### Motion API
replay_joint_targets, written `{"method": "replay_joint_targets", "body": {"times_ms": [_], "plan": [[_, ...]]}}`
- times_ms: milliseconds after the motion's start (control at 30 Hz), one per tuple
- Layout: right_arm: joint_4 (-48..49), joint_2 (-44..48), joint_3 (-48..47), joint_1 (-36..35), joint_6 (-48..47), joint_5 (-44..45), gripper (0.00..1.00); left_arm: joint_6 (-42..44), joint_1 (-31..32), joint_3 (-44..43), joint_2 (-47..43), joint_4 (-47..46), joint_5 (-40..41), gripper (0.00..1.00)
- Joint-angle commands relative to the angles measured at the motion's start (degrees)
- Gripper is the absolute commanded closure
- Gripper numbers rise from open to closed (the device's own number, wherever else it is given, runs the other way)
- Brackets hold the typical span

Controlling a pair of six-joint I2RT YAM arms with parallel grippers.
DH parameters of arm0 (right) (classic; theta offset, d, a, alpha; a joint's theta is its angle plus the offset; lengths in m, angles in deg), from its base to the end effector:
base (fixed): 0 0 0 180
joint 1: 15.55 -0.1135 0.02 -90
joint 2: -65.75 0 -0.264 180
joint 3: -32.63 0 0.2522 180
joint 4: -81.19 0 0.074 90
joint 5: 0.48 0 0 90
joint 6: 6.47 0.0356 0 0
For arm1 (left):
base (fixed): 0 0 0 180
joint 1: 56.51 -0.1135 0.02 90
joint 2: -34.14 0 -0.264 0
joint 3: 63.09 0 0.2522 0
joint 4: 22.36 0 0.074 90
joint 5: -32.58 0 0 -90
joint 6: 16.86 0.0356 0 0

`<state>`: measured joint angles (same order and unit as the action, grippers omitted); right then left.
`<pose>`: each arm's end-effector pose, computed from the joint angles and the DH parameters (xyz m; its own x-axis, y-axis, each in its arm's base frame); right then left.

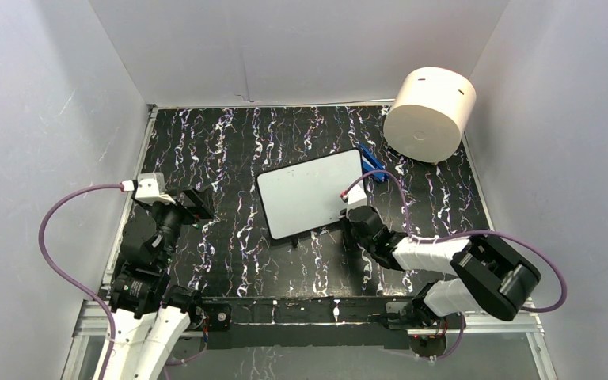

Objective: Write a sentence on the whiteboard
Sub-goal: Move the whiteboard to the center of the board.

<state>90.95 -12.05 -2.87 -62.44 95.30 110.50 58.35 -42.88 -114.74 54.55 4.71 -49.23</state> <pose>0.1741 0.1673 0.1441 -0.4568 -0.2093 -0.8646 -0.3904 0.9205 -0.0166 0.0956 -0.0180 0.3443 0.0440 -0.2707 -0.9617 0.1101 0.9581 -0.2646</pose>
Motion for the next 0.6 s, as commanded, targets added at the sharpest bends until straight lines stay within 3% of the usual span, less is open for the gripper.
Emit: {"method": "replay_joint_targets", "body": {"times_ms": [0,333,567], "plan": [[-0.18,3.6,1.38,-0.2,1.05,2.27,0.91,0.19,0.12,0.75,1.14,-2.38,1.36,0.05],[1.91,6.36,3.09,-0.16,1.55,0.73,0.64,-4.27,0.05,0.68,5.2,-2.4,8.25,0.04],[1.27,15.12,5.22,-0.14,0.77,0.25,0.5,-4.54,-0.03,1.23,9.1,-2.33,9.96,0.03]]}}
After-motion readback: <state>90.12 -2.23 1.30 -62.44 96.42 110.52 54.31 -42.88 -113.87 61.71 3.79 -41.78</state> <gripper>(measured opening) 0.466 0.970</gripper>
